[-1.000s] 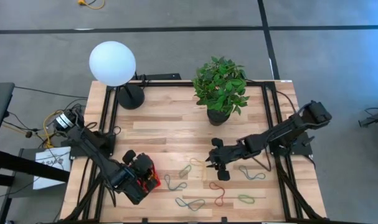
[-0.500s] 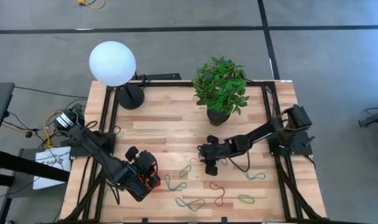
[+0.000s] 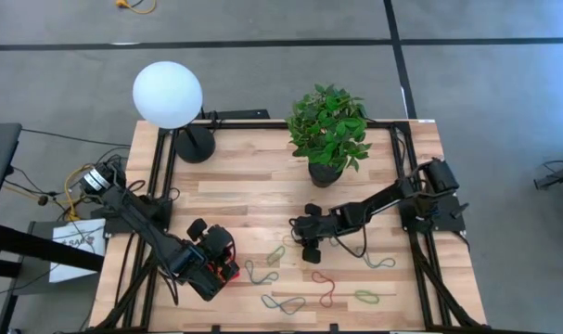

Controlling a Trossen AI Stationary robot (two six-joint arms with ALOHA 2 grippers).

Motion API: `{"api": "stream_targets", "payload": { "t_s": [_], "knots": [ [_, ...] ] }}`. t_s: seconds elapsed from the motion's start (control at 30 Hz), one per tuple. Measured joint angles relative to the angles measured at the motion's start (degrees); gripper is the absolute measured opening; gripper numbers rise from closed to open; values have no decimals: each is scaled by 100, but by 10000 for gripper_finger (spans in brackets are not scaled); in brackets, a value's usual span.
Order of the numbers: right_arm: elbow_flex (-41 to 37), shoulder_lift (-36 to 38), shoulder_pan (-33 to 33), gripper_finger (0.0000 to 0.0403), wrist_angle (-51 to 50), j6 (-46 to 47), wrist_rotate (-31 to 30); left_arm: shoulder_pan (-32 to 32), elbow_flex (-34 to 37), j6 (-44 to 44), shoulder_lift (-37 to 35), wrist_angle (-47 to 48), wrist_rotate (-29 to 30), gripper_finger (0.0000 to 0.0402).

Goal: Pick and place items into bin
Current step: Put the yellow rubber band into the red bin

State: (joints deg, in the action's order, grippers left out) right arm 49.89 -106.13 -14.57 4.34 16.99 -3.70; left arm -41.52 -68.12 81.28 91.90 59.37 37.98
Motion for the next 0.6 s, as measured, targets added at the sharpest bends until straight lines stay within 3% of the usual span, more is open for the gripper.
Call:
{"api": "stream_targets", "payload": {
  "t_s": [0.27,0.5,0.6],
  "knots": [
    [35,2,-15,111,-336,100,-11,0,0,-2,0,-2,-1,84],
    [9,-2,-35,15,-167,-72,1,0,0,-4,0,-18,-2,84],
    [-2,-22,-31,11,86,-72,515,-1,0,-4,0,-24,3,84]
  ]
}}
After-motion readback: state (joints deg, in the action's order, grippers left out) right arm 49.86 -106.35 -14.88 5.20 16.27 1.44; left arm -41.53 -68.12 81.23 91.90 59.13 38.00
